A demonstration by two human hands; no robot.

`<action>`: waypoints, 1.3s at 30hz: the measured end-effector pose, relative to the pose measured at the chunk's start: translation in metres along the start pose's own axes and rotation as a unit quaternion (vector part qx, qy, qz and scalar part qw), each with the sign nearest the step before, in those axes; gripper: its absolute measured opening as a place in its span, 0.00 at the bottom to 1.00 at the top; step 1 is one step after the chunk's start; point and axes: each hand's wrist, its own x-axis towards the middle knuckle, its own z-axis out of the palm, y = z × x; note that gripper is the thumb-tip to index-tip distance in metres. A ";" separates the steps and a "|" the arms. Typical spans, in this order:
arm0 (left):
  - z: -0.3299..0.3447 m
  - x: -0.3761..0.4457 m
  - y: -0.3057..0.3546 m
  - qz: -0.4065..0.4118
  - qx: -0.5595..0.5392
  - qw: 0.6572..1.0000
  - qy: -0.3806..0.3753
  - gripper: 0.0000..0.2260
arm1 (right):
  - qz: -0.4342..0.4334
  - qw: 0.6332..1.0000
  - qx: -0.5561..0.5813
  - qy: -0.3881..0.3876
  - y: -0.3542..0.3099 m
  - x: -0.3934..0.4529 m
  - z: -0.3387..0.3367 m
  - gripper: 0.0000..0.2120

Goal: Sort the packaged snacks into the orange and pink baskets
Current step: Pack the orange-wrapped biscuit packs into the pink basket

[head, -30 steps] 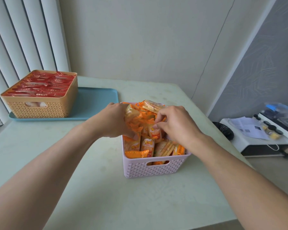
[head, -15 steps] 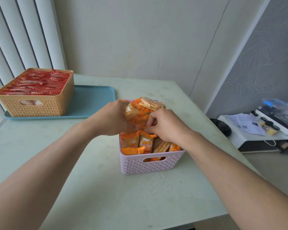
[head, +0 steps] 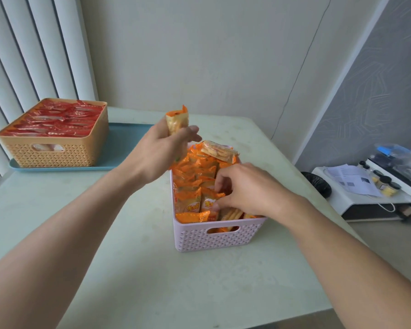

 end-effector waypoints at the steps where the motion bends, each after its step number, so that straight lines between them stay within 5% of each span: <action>1: -0.001 -0.002 0.003 -0.002 -0.036 0.999 -0.015 0.16 | 0.005 0.999 0.041 0.022 0.003 -0.001 -0.007 0.14; 5: 0.003 -0.007 0.003 0.023 0.020 0.996 -0.082 0.16 | -0.015 0.930 0.332 0.157 0.000 -0.006 -0.038 0.05; 7: 0.012 -0.010 0.002 0.060 0.091 0.990 -0.095 0.13 | -0.013 0.895 0.429 0.121 -0.009 -0.010 -0.044 0.16; 10: 0.024 -0.013 0.000 0.145 0.097 0.981 -0.080 0.17 | 0.009 0.899 0.431 0.082 -0.013 -0.012 -0.038 0.28; 15: 0.022 -0.012 -0.005 0.080 0.182 0.973 -0.114 0.39 | 0.009 0.909 0.402 0.111 0.001 -0.011 -0.036 0.10; 19: 0.016 -0.014 -0.008 -0.031 0.385 0.885 -0.260 0.56 | 0.002 0.932 0.360 0.033 0.016 -0.013 -0.048 0.11; 24: 0.012 -0.006 -0.018 -0.019 0.370 0.900 -0.232 0.53 | 0.004 0.926 0.377 -0.033 0.015 -0.013 -0.041 0.12; 29: 0.002 -0.007 -0.005 0.043 0.152 0.966 -0.205 0.32 | 0.006 0.838 0.546 0.009 0.017 -0.013 -0.041 0.12; 31: 0.004 -0.011 0.005 0.064 0.077 0.984 -0.144 0.23 | -0.013 0.861 0.508 0.008 0.021 -0.013 -0.040 0.13; 35: 0.012 -0.015 0.013 0.057 0.006 0.997 -0.049 0.22 | -0.020 0.964 0.258 -0.066 0.040 -0.009 -0.039 0.17; 39: 0.021 -0.020 0.009 0.134 0.132 0.981 -0.055 0.14 | 0.009 0.996 0.067 -0.056 0.051 -0.001 -0.038 0.09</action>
